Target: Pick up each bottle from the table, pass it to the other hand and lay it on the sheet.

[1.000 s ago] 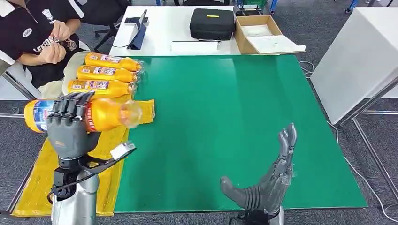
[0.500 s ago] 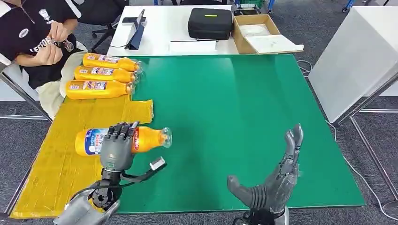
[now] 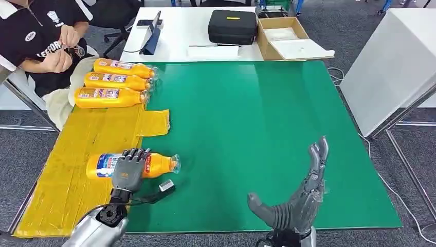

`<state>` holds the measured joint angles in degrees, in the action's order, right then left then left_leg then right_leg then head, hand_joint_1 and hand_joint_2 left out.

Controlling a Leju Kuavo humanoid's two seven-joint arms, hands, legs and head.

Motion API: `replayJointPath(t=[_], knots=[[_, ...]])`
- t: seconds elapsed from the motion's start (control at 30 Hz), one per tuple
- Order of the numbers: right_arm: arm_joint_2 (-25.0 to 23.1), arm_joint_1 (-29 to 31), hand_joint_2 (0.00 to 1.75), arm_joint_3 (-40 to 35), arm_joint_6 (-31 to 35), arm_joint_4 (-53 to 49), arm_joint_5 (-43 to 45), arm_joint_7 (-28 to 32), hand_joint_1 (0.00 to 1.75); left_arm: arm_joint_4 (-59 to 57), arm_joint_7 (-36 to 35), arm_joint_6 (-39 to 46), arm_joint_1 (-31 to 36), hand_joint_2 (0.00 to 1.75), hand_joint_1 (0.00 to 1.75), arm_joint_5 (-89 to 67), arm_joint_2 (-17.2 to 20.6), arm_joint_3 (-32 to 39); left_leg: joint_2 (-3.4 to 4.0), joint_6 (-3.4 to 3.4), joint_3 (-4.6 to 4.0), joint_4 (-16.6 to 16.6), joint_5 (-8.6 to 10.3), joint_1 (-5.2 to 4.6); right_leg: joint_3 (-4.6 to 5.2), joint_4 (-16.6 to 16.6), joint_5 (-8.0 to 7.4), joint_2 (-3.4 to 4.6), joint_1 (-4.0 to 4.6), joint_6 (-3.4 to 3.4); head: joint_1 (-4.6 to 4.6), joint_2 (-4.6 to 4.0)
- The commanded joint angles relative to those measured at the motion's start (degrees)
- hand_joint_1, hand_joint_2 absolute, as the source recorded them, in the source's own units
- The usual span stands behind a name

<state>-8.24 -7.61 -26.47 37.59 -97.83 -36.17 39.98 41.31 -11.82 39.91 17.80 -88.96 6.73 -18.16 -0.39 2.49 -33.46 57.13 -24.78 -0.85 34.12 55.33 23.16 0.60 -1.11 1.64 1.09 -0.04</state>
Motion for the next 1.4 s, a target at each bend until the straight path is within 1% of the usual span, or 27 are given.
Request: replayJointPath(t=[0.03,0.1,0.13,0.27,0.33,0.37,0.5,0.53,0.57,0.7,0.77,0.83,0.9,1.0,1.07,1.1,1.13,1.17,1.2,1.23,1.27,1.3,1.33,1.37,1.4], knots=[[0.84,0.53,1.75,-0.38,2.41,3.81,-1.38,0.02,0.00,-10.60,0.17,0.09,-0.21,1.75,1.75,-1.04,-3.62,10.06,0.18,-0.20,0.32,-0.12,-0.05,0.05,-0.30,-0.13,-0.02,0.12,0.05,-0.11,-0.02,0.02],[0.88,0.38,1.75,-0.18,2.41,4.24,-1.62,0.02,0.00,-10.83,-0.25,0.09,-0.28,1.75,1.75,-1.04,-3.64,11.73,0.23,-0.34,0.45,-0.14,-0.06,0.13,-0.41,-0.20,-0.05,0.12,0.12,-0.21,-0.02,0.00],[0.86,0.35,1.75,-0.13,2.41,4.31,-1.65,0.02,0.00,-10.97,-0.28,0.09,-0.18,1.75,1.75,-1.04,-3.66,11.94,0.19,-0.22,0.43,-0.11,-0.11,0.08,-0.41,-0.14,0.00,0.13,0.05,-0.10,-0.02,0.00],[0.86,0.35,1.75,-0.13,2.41,4.31,-1.65,0.02,0.00,-10.97,-0.28,0.09,-0.18,1.75,1.75,-1.04,-3.66,11.94,0.23,-0.25,0.59,-0.11,-0.16,0.10,-0.50,-0.10,0.01,0.14,0.04,-0.13,-0.02,0.00],[0.86,0.35,1.75,-0.13,2.41,4.31,-1.65,0.02,0.00,-10.97,-0.28,0.09,-0.18,1.75,1.75,-1.04,-3.66,11.94,0.27,-0.40,0.61,-0.18,-0.13,0.18,-0.51,-0.20,-0.06,0.14,0.11,-0.25,0.00,0.00],[0.78,0.35,1.75,-0.08,2.41,4.46,-1.74,0.02,0.00,-11.30,-0.04,0.09,0.04,1.75,1.75,-1.04,-3.75,12.69,0.21,-0.28,0.65,-0.13,-0.14,0.14,-0.52,-0.11,-0.01,0.12,0.04,-0.18,-0.02,0.00],[0.44,0.15,1.75,0.14,2.41,4.34,-2.03,0.02,0.00,-11.57,0.32,0.09,0.31,1.75,1.75,-0.90,-3.93,14.27,0.25,-0.41,0.69,-0.16,-0.11,0.27,-0.58,-0.15,-0.04,0.15,0.10,-0.23,-0.02,0.00],[0.34,0.13,1.75,0.20,2.41,4.40,-2.18,0.02,0.00,-10.97,1.19,0.09,0.04,1.75,0.24,-0.67,-4.15,14.99,0.21,-0.36,0.69,-0.12,-0.11,0.28,-0.60,-0.09,-0.01,0.13,0.08,-0.19,0.00,0.00],[0.21,0.12,1.75,0.33,2.41,4.35,-2.37,0.02,0.00,-10.27,2.17,0.09,-0.22,1.75,0.00,-0.15,-4.56,15.87,0.24,-0.36,0.70,-0.10,-0.12,0.33,-0.61,-0.09,-0.02,0.16,0.10,-0.19,-0.02,0.00],[0.24,0.12,1.75,0.77,2.41,4.39,-2.26,0.02,0.00,-9.64,4.04,0.09,-0.21,1.75,0.00,-0.06,-5.71,17.67,0.24,-0.42,0.69,-0.12,-0.12,0.37,-0.60,-0.12,-0.03,0.15,0.11,-0.22,-0.02,0.00],[0.13,-0.21,1.75,1.07,2.41,4.36,-2.52,0.02,0.00,-7.94,6.70,0.09,-0.48,1.75,0.00,1.14,-6.85,19.94,0.19,-0.37,0.69,-0.11,-0.10,0.33,-0.60,-0.08,-0.01,0.12,0.08,-0.18,0.00,0.00],[0.02,-0.26,1.75,1.17,2.41,4.50,-2.56,0.02,0.00,-6.00,7.88,0.09,-0.86,1.75,0.00,0.49,-7.50,20.90,0.16,-0.41,0.68,-0.11,-0.10,0.36,-0.61,-0.11,-0.01,0.07,0.11,-0.20,0.00,0.00],[-0.04,0.04,1.75,1.16,2.41,4.96,-2.47,0.02,0.00,-3.53,10.24,0.09,-1.48,1.75,0.00,1.68,-8.34,22.54,0.17,-0.42,0.71,-0.11,-0.09,0.35,-0.58,-0.12,-0.01,0.07,0.10,-0.21,0.00,0.00],[0.22,0.62,1.75,1.11,2.41,5.48,-2.11,0.02,0.00,-0.77,16.76,0.09,-2.11,1.75,0.00,5.98,-10.43,26.38,0.18,-0.34,0.67,-0.08,-0.09,0.32,-0.54,-0.05,0.00,0.11,0.07,-0.16,0.00,0.00],[0.31,0.65,1.75,1.12,2.41,5.50,-2.06,0.02,0.00,-0.40,17.25,0.09,-2.17,1.75,0.00,6.34,-10.83,26.79,0.13,-0.37,0.63,-0.06,-0.09,0.34,-0.51,-0.07,0.00,0.06,0.10,-0.17,-0.02,0.00],[0.36,0.58,1.75,1.18,2.41,5.64,-1.72,0.02,0.00,-0.28,21.33,0.09,-2.12,1.75,0.00,9.72,-11.81,28.51,0.13,-0.42,0.62,-0.08,-0.11,0.36,-0.51,-0.11,0.01,0.03,0.12,-0.21,0.00,0.00],[1.10,0.67,1.75,0.31,2.41,6.51,0.22,0.02,0.00,-0.85,26.87,0.09,-1.64,1.75,0.00,14.78,-12.88,30.05,0.08,-0.38,0.57,-0.06,-0.09,0.33,-0.46,-0.09,0.02,-0.01,0.10,-0.18,-0.02,0.00],[1.41,0.75,1.75,0.07,2.41,6.67,0.91,0.02,0.00,-0.51,27.76,0.09,-1.57,1.75,0.00,15.58,-13.14,30.29,0.03,-0.34,0.52,-0.05,-0.06,0.30,-0.43,-0.06,0.02,-0.04,0.09,-0.16,0.00,0.02],[2.52,0.97,1.75,-0.77,2.41,6.77,3.32,-0.49,0.00,1.75,31.81,0.09,-2.07,1.75,0.00,19.44,-13.98,29.09,-0.01,-0.40,0.56,-0.06,-0.09,0.34,-0.52,-0.13,0.04,-0.10,0.13,-0.19,-0.02,0.00],[2.80,0.88,1.75,-0.63,2.41,6.39,3.97,-0.90,0.00,5.34,32.51,-0.85,-3.20,1.75,0.00,22.21,-14.17,26.71,-0.02,-0.36,0.51,-0.04,-0.08,0.31,-0.47,-0.10,0.04,-0.08,0.11,-0.16,-0.02,0.00],[3.02,0.90,1.75,-0.67,2.41,6.24,4.11,-1.00,0.00,9.81,30.12,-2.94,-4.89,1.75,0.00,23.07,-13.79,24.09,-0.02,-0.33,0.42,-0.02,-0.06,0.26,-0.37,-0.07,0.03,-0.07,0.09,-0.13,-0.02,0.00],[2.67,0.49,1.75,0.18,2.41,5.84,4.00,-0.98,0.00,13.98,32.28,-5.21,-6.37,1.75,0.00,27.38,-13.76,22.30,-0.03,-0.38,0.43,-0.01,-0.09,0.26,-0.40,-0.08,0.05,-0.10,0.11,-0.16,-0.02,0.00],[2.79,0.07,1.75,0.78,2.41,5.23,4.60,-1.12,0.00,22.23,33.55,-9.94,-9.43,1.75,0.00,33.53,-13.39,19.09,0.02,-0.36,0.35,0.02,-0.10,0.23,-0.31,-0.06,0.04,-0.04,0.12,-0.16,0.00,0.02],[3.19,-0.04,1.75,0.74,2.41,4.88,4.80,-1.34,0.00,26.22,31.18,-11.52,-10.99,1.75,0.00,33.49,-12.96,17.56,0.04,-0.34,0.24,0.04,-0.10,0.21,-0.21,-0.03,0.04,-0.02,0.12,-0.14,-0.02,0.00],[4.04,-0.05,1.75,0.21,2.41,4.33,6.58,-2.04,0.00,32.57,33.15,-13.92,-13.32,1.75,0.00,38.10,-12.33,15.04,0.05,-0.38,0.22,0.08,-0.15,0.23,-0.21,-0.03,0.07,-0.02,0.15,-0.16,-0.02,0.02]])
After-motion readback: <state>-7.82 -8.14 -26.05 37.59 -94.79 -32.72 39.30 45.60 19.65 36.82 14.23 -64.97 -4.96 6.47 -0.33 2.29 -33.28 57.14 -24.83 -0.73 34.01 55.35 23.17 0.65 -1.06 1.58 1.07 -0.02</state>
